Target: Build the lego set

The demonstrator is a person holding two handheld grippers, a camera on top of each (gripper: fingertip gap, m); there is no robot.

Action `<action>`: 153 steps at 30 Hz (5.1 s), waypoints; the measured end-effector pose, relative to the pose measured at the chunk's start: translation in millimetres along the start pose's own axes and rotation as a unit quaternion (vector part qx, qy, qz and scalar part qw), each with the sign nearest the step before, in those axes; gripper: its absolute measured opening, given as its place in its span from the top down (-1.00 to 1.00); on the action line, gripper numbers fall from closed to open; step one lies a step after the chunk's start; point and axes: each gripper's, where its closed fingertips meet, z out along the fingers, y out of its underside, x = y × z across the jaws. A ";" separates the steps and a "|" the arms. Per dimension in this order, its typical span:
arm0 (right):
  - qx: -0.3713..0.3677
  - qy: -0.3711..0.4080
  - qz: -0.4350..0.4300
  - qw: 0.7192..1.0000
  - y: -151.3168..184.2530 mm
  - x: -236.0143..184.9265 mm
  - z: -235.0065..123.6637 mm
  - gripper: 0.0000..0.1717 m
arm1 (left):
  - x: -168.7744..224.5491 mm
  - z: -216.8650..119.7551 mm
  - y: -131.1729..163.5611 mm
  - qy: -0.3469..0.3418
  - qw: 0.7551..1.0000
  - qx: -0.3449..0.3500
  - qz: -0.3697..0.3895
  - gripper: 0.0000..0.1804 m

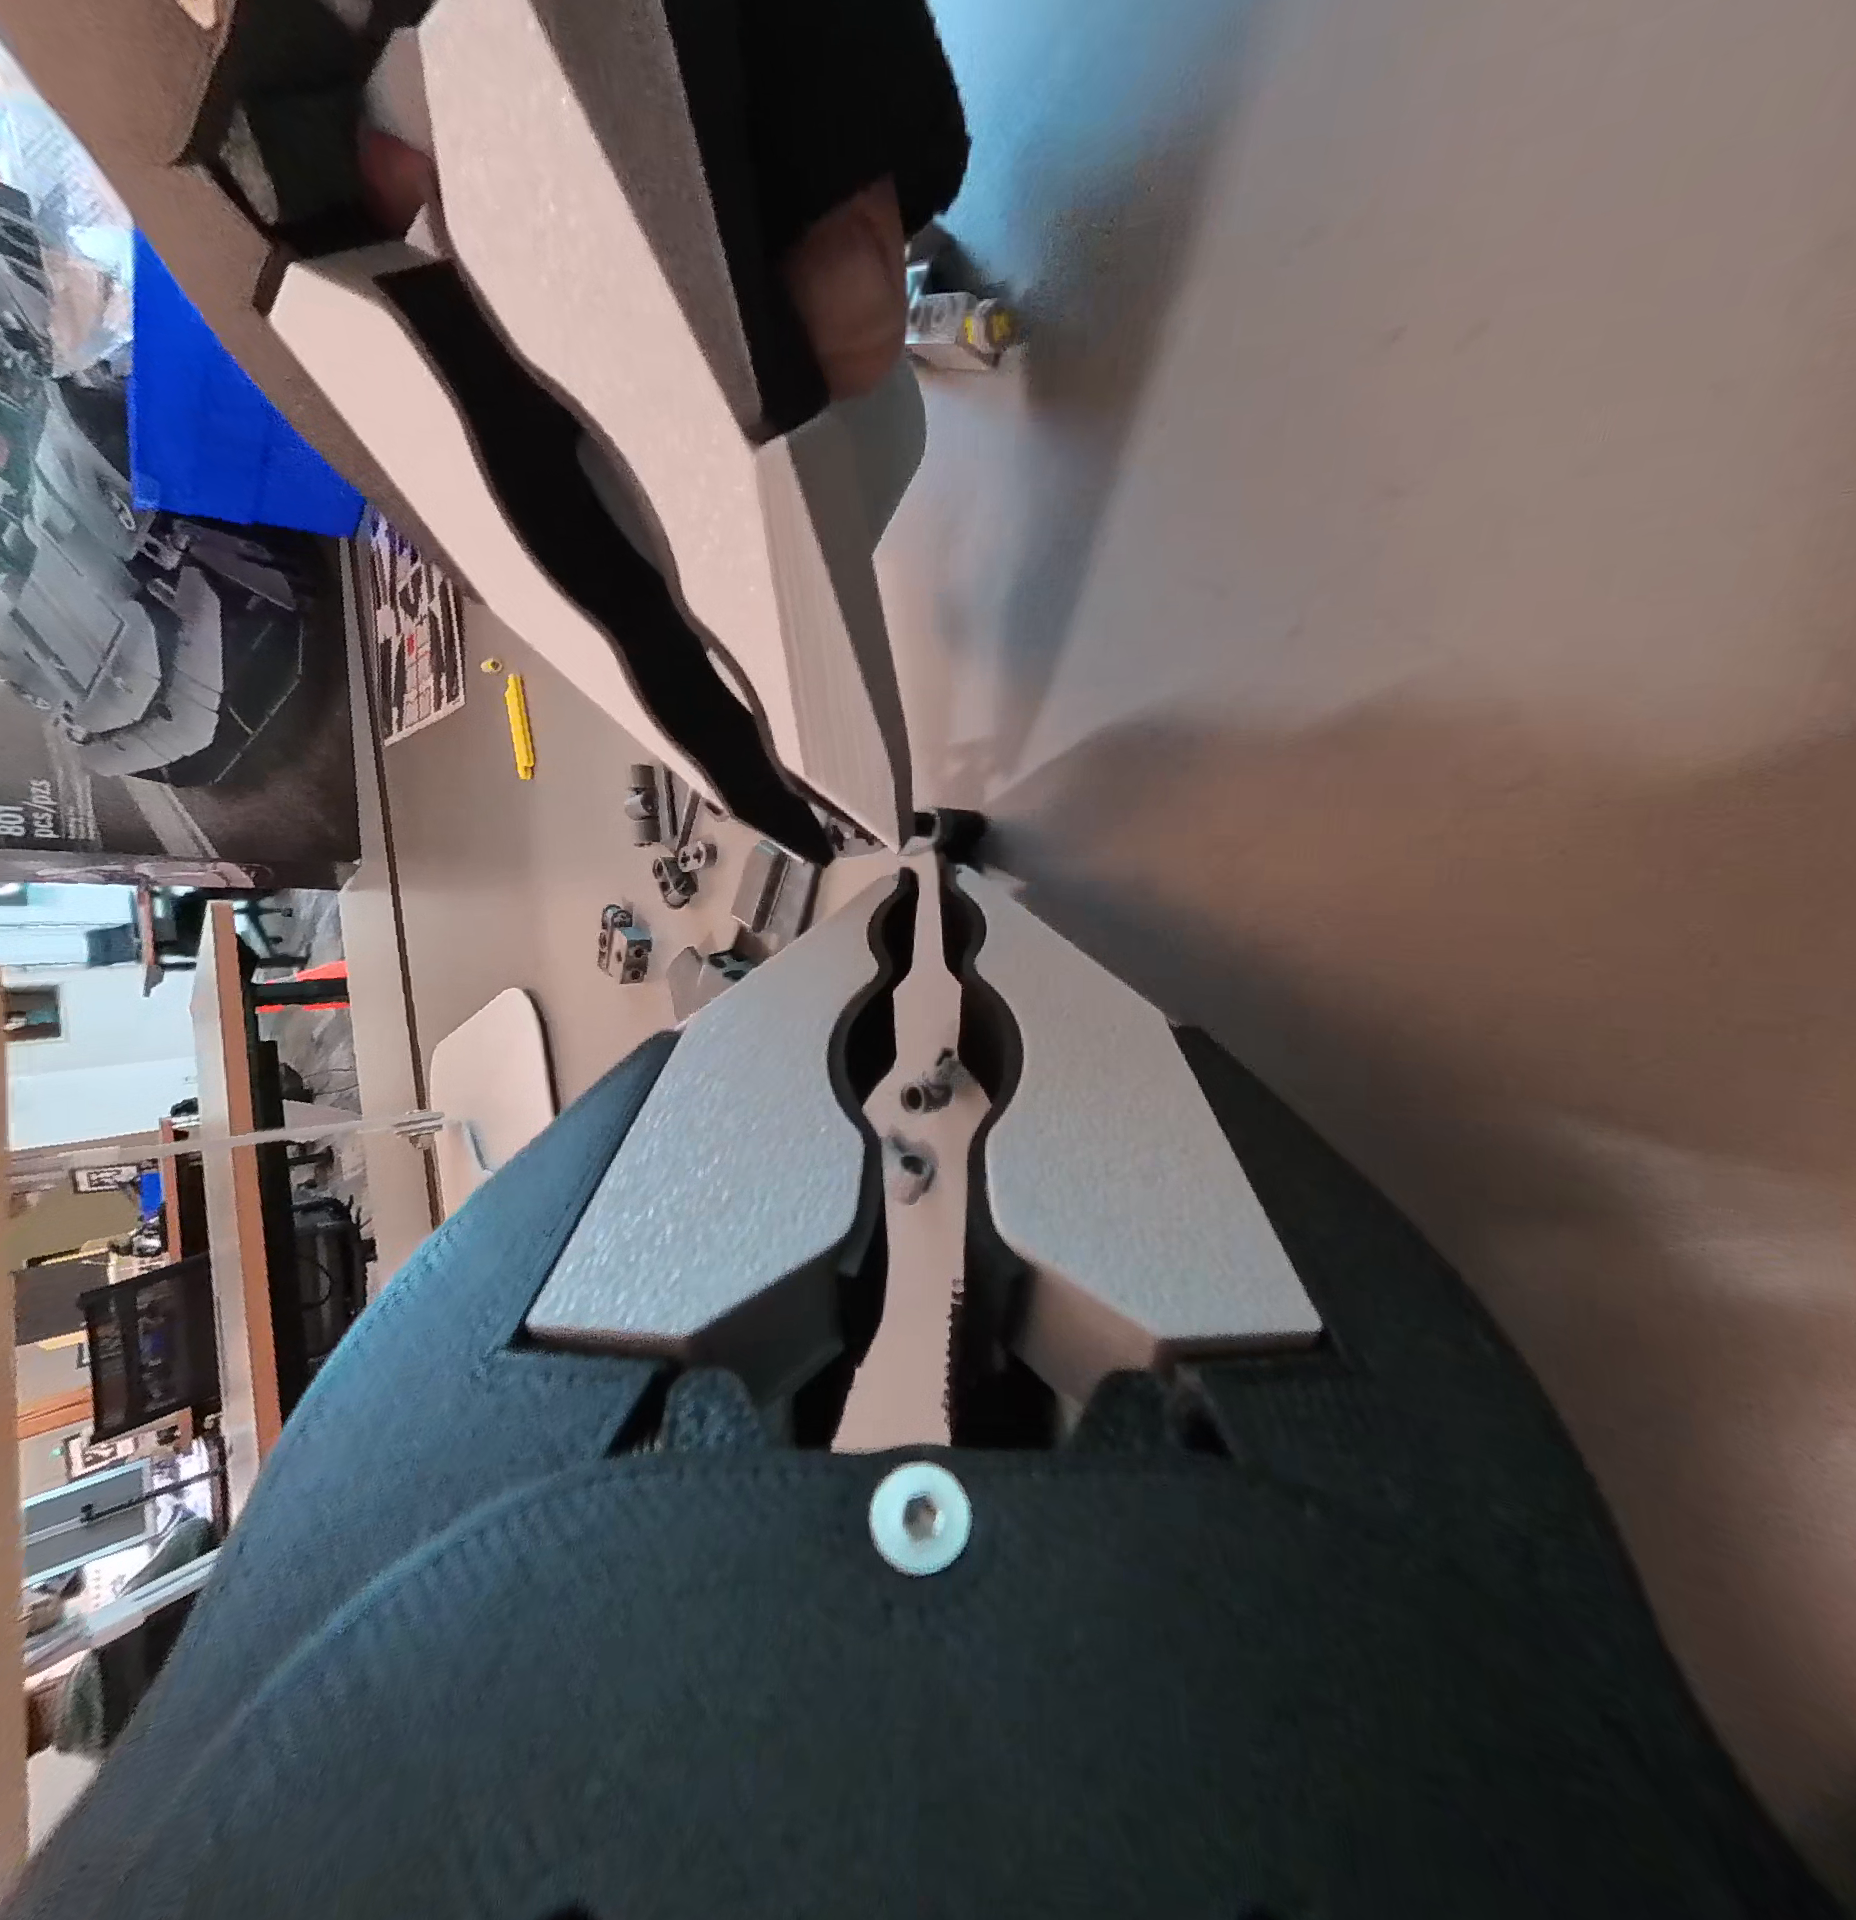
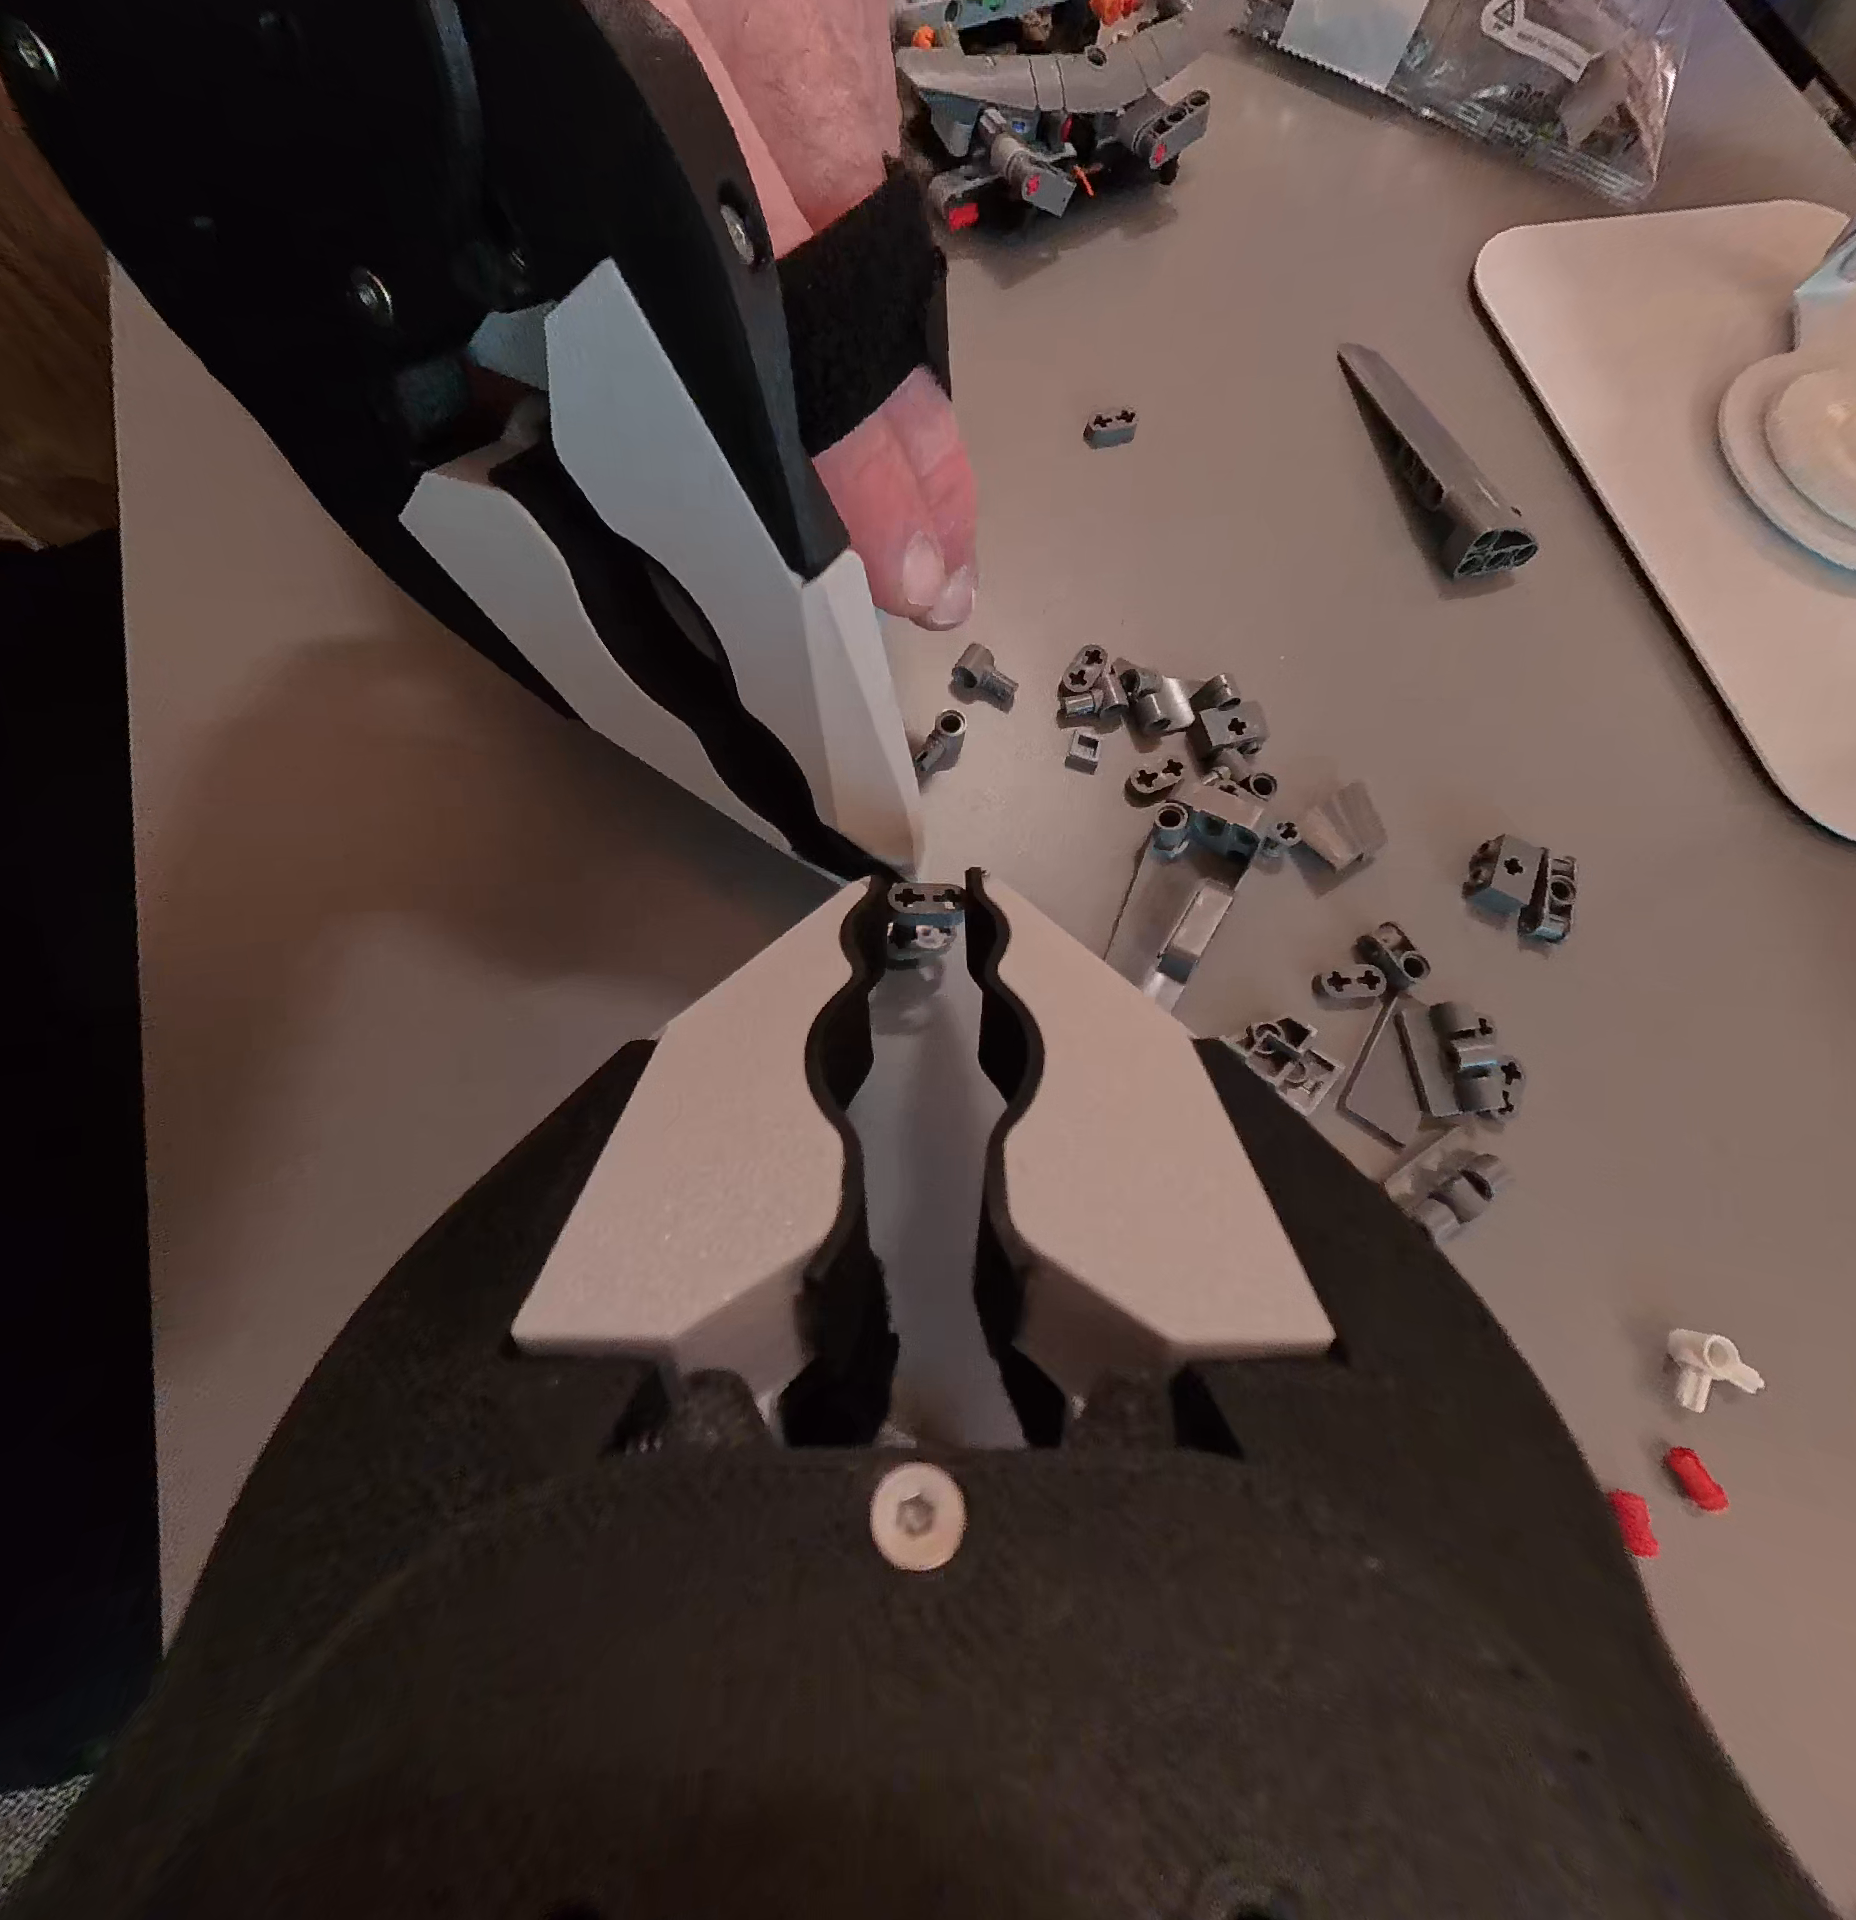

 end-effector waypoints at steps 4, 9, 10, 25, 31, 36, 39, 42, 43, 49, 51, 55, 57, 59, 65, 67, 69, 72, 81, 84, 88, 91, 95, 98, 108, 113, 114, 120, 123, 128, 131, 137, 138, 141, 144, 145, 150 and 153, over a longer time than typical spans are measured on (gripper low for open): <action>0.020 -0.010 0.001 1.000 -8.4 3.5 -6.8 0.87 | -9.4 -8.2 0.1 -0.005 1.000 0.004 -0.014 0.96; 0.047 0.004 -0.018 0.999 -26.2 20.4 -22.6 0.86 | -44.5 -32.6 1.3 -0.041 0.995 0.025 -0.088 0.96; 0.051 0.013 -0.025 0.998 -30.5 26.1 -25.2 0.86 | -55.7 -37.5 3.7 -0.057 0.992 0.029 -0.107 0.96; 0.261 -0.063 0.132 0.954 -111.9 75.5 -53.1 0.86 | -139.6 -51.5 11.0 -0.277 0.939 0.052 -0.200 0.79; 0.363 -0.117 0.228 0.896 -119.2 82.7 -77.2 0.87 | -158.3 -59.2 -8.1 -0.341 0.919 0.069 -0.185 0.79; 0.409 -0.137 0.270 0.861 -125.9 86.1 -84.2 0.87 | -173.8 -62.0 -19.6 -0.384 0.903 0.078 -0.177 0.83; 0.427 -0.140 0.283 0.847 -129.0 89.8 -87.6 0.87 | -179.1 -65.3 -23.5 -0.400 0.896 0.080 -0.175 0.89; 0.436 -0.141 0.290 0.840 -130.8 91.9 -89.6 0.87 | -182.8 -66.2 -22.6 -0.407 0.891 0.080 -0.184 0.93; 0.439 -0.143 0.292 0.838 -131.4 91.8 -90.1 0.87 | -183.4 -66.3 -22.7 -0.407 0.891 0.082 -0.186 0.94; 0.436 -0.136 0.294 0.840 -133.6 91.1 -88.6 0.85 | -183.5 -69.5 -21.5 -0.410 0.893 0.071 -0.173 0.94; 0.421 -0.112 0.286 0.854 -131.9 92.2 -87.4 0.73 | -184.6 -72.6 -21.4 -0.422 0.891 0.062 -0.154 0.95; 0.373 -0.085 0.220 0.897 -130.1 84.6 -98.7 0.59 | -184.3 -80.9 -25.4 -0.452 0.887 0.035 -0.084 0.94; 0.338 -0.040 0.171 0.924 -128.5 84.3 -105.4 0.59 | -182.9 -82.7 -27.2 -0.461 0.885 0.027 -0.059 0.94; 0.296 0.029 0.119 0.947 -125.5 85.0 -110.6 0.67 | -182.8 -83.7 -27.2 -0.472 0.881 0.006 -0.033 0.95; 0.250 0.175 0.034 0.952 -134.0 68.2 -112.3 0.79 | -181.0 -84.8 -37.2 -0.493 0.869 -0.029 0.022 0.95; 0.248 0.206 0.023 0.946 -135.9 66.5 -112.6 0.80 | -179.6 -83.7 -38.5 -0.496 0.867 -0.035 0.029 0.95; 0.235 0.224 0.022 0.945 -134.3 66.7 -110.6 0.84 | -179.6 -84.5 -37.9 -0.499 0.865 -0.036 0.030 0.95; 0.229 0.233 0.023 0.945 -134.4 65.6 -110.2 0.88 | -179.2 -84.8 -37.9 -0.501 0.864 -0.037 0.031 0.95; 0.234 0.148 -0.003 0.961 -134.8 56.0 -120.2 0.75 | -175.6 -97.5 -48.6 -0.507 0.861 0.021 0.039 0.95; 0.237 0.030 0.009 0.971 -138.4 45.8 -124.3 0.71 | -173.5 -106.2 -59.5 -0.516 0.854 0.050 0.049 0.94; 0.237 -0.069 0.004 0.969 -148.0 37.5 -130.1 0.71 | -167.2 -111.7 -76.7 -0.525 0.844 0.078 0.074 0.94; 0.210 -0.096 -0.001 0.973 -147.8 35.3 -130.9 0.72 | -165.6 -115.6 -81.1 -0.531 0.839 0.084 0.078 0.94; 0.198 -0.092 -0.016 0.976 -148.8 31.9 -131.2 0.78 | -167.2 -119.6 -81.8 -0.539 0.835 0.083 0.077 0.94; 0.193 -0.092 -0.020 0.977 -148.5 28.4 -128.4 0.81 | -166.2 -119.0 -82.9 -0.539 0.834 0.082 0.082 0.94; 0.183 -0.064 -0.026 0.981 -147.1 35.2 -126.3 0.86 | -168.7 -115.5 -77.5 -0.532 0.841 0.078 0.064 0.92; 0.110 0.004 -0.034 0.993 -119.2 59.0 -121.5 0.87 | -156.6 -109.7 -45.4 -0.456 0.887 0.067 -0.011 0.78; 0.090 0.007 -0.038 0.995 -110.8 57.7 -117.6 0.87 | -148.2 -101.1 -34.6 -0.414 0.908 0.054 -0.032 0.83; -0.051 -0.010 -0.076 0.996 -50.3 27.8 -68.6 0.86 | -55.5 -35.3 3.7 -0.133 0.984 0.025 -0.114 0.93; -0.086 -0.019 -0.085 0.992 -31.9 16.2 -50.4 0.86 | -24.1 -20.4 7.3 -0.046 0.991 0.009 -0.123 0.90; -0.111 -0.028 -0.079 0.990 -11.8 8.7 -32.9 0.86 | -1.3 -6.8 7.9 0.035 0.989 -0.005 -0.143 0.85; -0.119 -0.035 -0.076 0.989 -1.6 6.3 -25.8 0.85 | 5.0 1.6 4.8 0.051 0.989 -0.011 -0.136 0.85; -0.125 -0.046 -0.093 0.987 4.4 1.0 -17.6 0.85 | 2.5 10.6 2.9 0.056 0.985 -0.016 -0.160 0.96; -0.125 -0.045 -0.100 0.986 3.9 0.7 -16.7 0.85 | 2.4 10.7 2.9 0.057 0.985 -0.016 -0.163 0.96; -0.121 -0.039 -0.129 0.983 2.3 -1.0 -14.3 0.85 | 2.0 10.8 2.5 0.054 0.986 -0.017 -0.157 0.97; -0.121 -0.015 -0.166 0.979 1.0 0.3 -13.6 0.85 | 1.0 11.3 2.7 0.044 0.988 -0.023 -0.149 0.97; -0.119 -0.010 -0.174 0.978 0.2 -0.6 -13.7 0.85 | 1.3 11.4 1.6 0.043 0.988 -0.023 -0.147 0.97; -0.132 0.021 -0.199 0.971 4.8 -0.4 -14.1 0.85 | -0.2 12.8 1.8 0.031 0.988 -0.036 -0.144 0.97; -0.152 0.022 -0.177 0.972 10.9 3.2 -13.3 0.85 | -0.6 13.6 1.6 0.036 0.986 -0.041 -0.155 0.97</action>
